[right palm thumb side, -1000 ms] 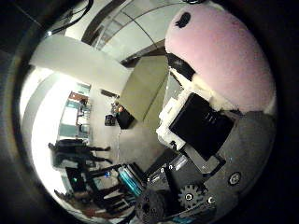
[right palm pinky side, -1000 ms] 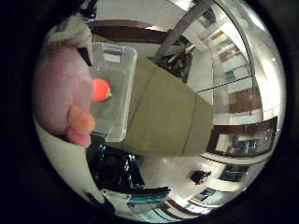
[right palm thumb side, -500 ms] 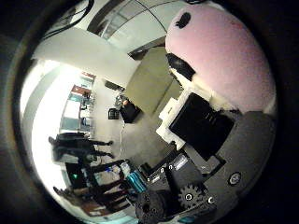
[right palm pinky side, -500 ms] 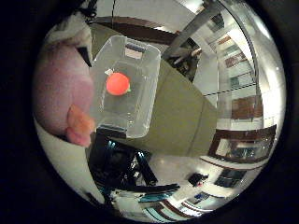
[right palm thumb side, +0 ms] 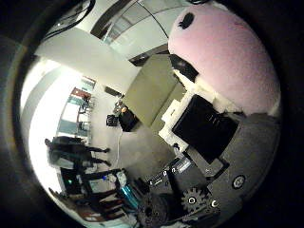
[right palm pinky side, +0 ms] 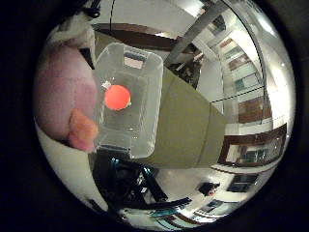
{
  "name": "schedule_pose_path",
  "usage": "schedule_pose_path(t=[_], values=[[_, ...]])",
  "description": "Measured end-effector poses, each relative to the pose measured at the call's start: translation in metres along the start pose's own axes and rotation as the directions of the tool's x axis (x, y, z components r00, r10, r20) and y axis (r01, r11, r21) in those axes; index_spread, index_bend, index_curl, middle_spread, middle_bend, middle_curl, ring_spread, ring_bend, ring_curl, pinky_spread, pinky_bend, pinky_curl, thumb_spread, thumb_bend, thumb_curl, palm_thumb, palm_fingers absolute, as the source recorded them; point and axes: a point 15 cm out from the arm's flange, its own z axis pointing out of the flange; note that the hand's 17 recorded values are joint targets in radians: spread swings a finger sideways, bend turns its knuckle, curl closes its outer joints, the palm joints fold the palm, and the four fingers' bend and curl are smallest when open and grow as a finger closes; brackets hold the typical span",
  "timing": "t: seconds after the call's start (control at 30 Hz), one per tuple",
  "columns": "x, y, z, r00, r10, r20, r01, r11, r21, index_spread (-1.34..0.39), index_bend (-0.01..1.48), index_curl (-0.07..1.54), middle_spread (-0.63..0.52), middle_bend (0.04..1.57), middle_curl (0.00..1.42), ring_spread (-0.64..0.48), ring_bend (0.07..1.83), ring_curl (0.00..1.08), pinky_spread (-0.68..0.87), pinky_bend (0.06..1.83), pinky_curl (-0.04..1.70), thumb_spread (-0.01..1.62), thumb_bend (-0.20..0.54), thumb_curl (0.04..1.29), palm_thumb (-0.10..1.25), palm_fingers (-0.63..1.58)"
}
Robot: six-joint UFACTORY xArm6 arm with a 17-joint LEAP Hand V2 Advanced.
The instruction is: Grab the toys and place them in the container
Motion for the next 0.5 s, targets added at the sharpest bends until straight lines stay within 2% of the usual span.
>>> schedule_pose_path(t=[0.1, 0.17, 0.23, 0.33, 0.37, 0.4, 0.43, 0.5], values=[[0.007, 0.000, 0.012, 1.000, 0.003, -0.011, -0.003, 1.000, 0.002, -0.29, 0.96, 0.93, -0.19, 1.18, 0.89, -0.28, 1.22, 0.94, -0.22, 1.38, 0.83, 1.03, -0.031, 0.66, 0.91, 1.05], [0.009, 0.004, 0.018, 1.000, -0.006, -0.014, 0.006, 1.000, -0.012, -0.32, 0.76, 0.90, -0.19, 1.10, 0.85, -0.27, 1.19, 0.87, -0.26, 1.35, 0.77, 0.99, -0.035, 0.64, 0.85, 0.97], [0.010, 0.005, 0.020, 1.000, -0.015, -0.017, 0.014, 1.000, -0.014, -0.35, 0.63, 0.88, -0.20, 1.02, 0.83, -0.27, 1.19, 0.83, -0.31, 1.31, 0.73, 0.97, -0.033, 0.62, 0.83, 0.85], [0.010, 0.009, 0.028, 0.999, -0.032, -0.014, 0.032, 0.999, -0.029, -0.39, 0.43, 0.81, -0.22, 0.83, 0.77, -0.27, 1.14, 0.76, -0.37, 1.23, 0.69, 1.04, -0.026, 0.56, 0.80, 0.47], [0.010, 0.009, 0.029, 0.999, -0.035, -0.015, 0.034, 0.999, -0.030, -0.39, 0.41, 0.79, -0.23, 0.80, 0.76, -0.27, 1.11, 0.74, -0.37, 1.20, 0.68, 1.06, -0.028, 0.54, 0.78, 0.42], [0.010, 0.009, 0.029, 0.999, -0.036, -0.015, 0.036, 0.999, -0.030, -0.40, 0.43, 0.78, -0.23, 0.75, 0.74, -0.26, 1.04, 0.73, -0.35, 1.14, 0.68, 1.08, -0.029, 0.52, 0.76, 0.25], [0.011, 0.008, 0.030, 0.999, -0.042, -0.017, 0.041, 0.999, -0.023, -0.41, 0.45, 0.75, -0.22, 0.69, 0.71, -0.25, 0.94, 0.68, -0.30, 1.05, 0.65, 1.10, -0.028, 0.50, 0.75, 0.11], [0.012, 0.005, 0.034, 0.998, -0.056, -0.023, 0.056, 0.998, -0.013, -0.41, 0.47, 0.70, -0.15, 0.56, 0.63, -0.20, 0.79, 0.61, -0.13, 0.95, 0.60, 1.11, -0.029, 0.47, 0.71, -0.01]])
